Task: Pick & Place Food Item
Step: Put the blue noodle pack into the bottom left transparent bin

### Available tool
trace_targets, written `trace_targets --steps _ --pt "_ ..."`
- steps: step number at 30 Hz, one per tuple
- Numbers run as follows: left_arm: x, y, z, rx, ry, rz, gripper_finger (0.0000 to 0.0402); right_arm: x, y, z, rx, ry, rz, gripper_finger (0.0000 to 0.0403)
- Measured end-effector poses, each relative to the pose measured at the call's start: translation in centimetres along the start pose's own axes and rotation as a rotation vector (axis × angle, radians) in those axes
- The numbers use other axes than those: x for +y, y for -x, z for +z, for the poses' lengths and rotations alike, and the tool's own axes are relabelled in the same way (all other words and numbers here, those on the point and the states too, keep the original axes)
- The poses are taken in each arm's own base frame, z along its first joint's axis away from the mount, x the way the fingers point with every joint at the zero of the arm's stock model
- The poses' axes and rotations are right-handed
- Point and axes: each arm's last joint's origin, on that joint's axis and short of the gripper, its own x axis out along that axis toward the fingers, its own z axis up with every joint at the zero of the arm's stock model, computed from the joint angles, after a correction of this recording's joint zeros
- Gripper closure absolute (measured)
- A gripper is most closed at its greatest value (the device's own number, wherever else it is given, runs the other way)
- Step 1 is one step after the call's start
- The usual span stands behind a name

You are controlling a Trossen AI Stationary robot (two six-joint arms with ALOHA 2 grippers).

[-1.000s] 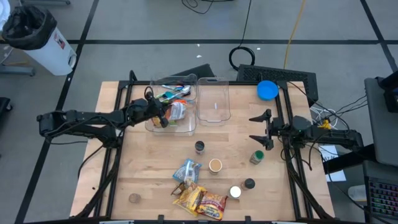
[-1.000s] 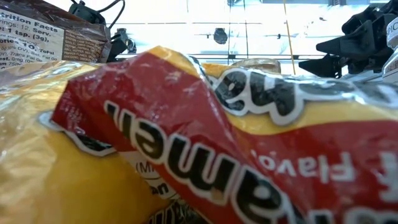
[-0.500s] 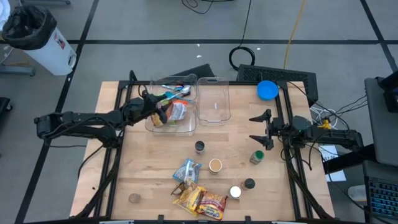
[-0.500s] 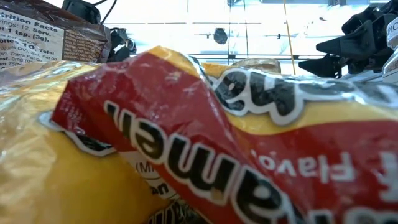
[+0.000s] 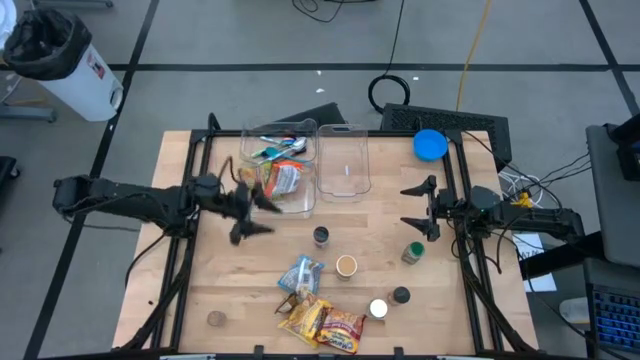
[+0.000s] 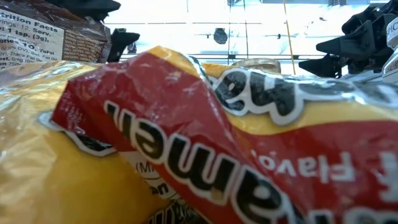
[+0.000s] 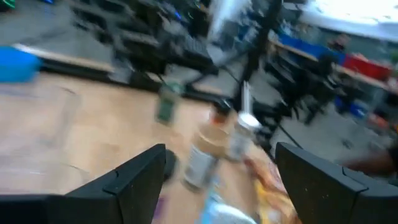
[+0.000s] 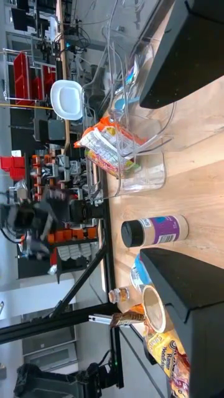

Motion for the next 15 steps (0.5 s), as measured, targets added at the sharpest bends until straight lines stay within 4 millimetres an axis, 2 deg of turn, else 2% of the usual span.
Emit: trace_targets --steps 7,15 --pt "-2.3 -2.8 -3.3 0.136 -0.051 0.036 0.0110 0.0 0.0 0.0 0.000 0.000 0.000 0.0023" --pt "-2.6 -5.3 -5.8 0.196 0.025 0.060 0.0117 0.0 0.0 0.0 0.000 0.000 0.000 0.0023"
